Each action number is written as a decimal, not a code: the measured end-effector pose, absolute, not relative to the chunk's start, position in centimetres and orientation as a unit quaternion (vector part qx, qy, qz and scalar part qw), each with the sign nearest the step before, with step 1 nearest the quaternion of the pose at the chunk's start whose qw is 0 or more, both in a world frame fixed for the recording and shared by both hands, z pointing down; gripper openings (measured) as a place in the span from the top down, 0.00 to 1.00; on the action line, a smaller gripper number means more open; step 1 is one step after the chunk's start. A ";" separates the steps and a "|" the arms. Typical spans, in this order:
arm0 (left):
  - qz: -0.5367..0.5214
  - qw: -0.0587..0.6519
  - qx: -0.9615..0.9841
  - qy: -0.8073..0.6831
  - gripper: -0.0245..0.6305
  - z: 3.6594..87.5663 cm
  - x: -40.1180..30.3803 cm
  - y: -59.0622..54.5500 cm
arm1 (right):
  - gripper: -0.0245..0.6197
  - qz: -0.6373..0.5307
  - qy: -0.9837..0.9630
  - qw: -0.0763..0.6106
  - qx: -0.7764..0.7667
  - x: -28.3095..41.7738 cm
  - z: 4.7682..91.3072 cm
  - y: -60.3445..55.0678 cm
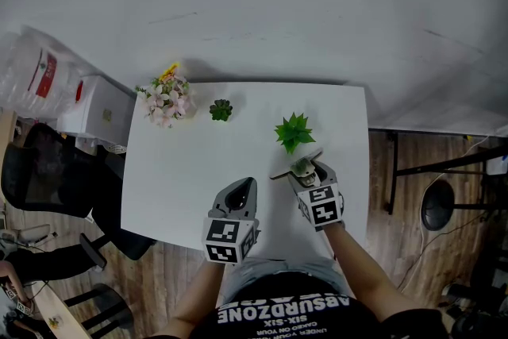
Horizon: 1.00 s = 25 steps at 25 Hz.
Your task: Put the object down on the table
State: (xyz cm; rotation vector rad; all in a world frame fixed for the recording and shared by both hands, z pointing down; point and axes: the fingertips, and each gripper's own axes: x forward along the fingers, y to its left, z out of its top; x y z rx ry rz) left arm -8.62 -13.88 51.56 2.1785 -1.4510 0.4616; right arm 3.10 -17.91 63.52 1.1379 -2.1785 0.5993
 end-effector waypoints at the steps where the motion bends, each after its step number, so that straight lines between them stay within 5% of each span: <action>1: 0.169 0.242 0.796 -0.529 0.96 51.6 -8.6 -13.8 | 0.52 0.226 -0.821 0.303 0.428 3.1 63.7 -17.9; 25: 0.172 0.239 0.796 -0.528 0.96 52.1 -8.8 -13.9 | 0.52 0.228 -0.807 0.350 0.418 2.6 67.6 -17.7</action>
